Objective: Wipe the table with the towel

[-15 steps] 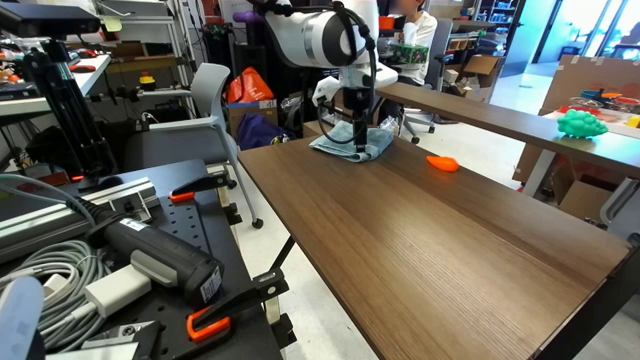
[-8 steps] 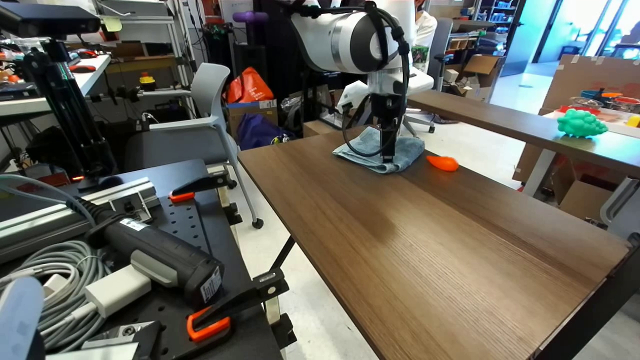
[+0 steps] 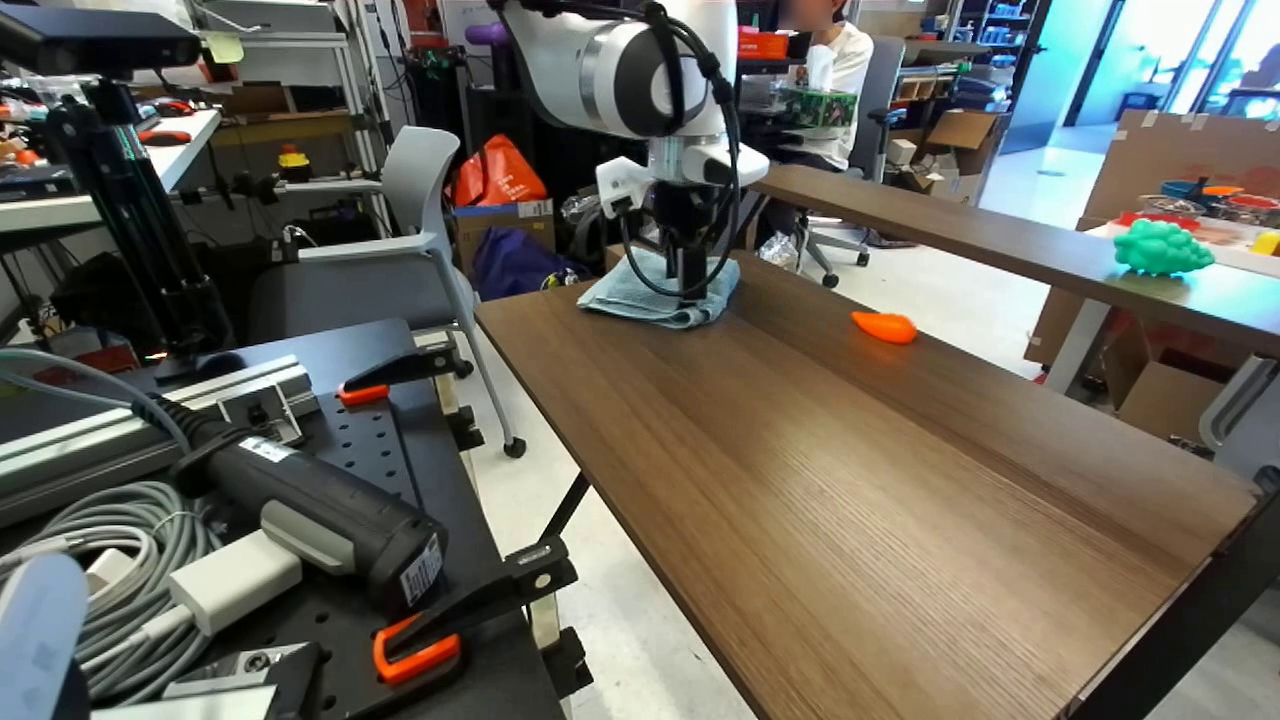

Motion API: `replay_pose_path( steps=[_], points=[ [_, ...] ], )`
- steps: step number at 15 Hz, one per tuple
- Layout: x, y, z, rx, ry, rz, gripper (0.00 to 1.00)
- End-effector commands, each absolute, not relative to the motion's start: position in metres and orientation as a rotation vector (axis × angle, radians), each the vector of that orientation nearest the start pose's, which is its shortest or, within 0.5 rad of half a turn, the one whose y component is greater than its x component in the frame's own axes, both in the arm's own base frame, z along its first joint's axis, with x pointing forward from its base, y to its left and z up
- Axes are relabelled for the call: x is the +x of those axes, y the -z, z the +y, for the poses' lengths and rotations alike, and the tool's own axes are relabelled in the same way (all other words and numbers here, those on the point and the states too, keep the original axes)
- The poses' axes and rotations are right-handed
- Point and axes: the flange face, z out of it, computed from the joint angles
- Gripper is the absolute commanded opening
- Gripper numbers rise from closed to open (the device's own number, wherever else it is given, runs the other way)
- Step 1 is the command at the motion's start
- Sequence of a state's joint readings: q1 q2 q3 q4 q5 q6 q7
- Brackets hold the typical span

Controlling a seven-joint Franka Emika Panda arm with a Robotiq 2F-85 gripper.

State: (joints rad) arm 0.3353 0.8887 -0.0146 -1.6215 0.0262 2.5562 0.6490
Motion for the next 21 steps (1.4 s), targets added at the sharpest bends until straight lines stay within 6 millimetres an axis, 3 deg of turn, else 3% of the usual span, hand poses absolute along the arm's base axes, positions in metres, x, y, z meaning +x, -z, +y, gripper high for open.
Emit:
replay_pose_path(
  steps=[1,2,5,11,13,17,21],
  points=[
    [0.588,-0.119,0.221,-3.119,-0.051,0.237,1.0],
    [0.575,-0.125,0.217,-3.136,-0.088,0.16,1.0],
    [0.56,-0.135,0.19,-3.14,-0.123,0.167,1.0],
    [0.583,-0.113,0.093,-3.109,-0.304,0.68,1.0],
    [0.588,-0.115,0.075,-3.069,-0.321,0.787,1.0],
    [0.59,-0.142,0.081,-3.021,-0.21,0.783,1.0],
    [0.591,-0.178,0.101,-2.993,-0.089,0.73,1.0]
  ],
)
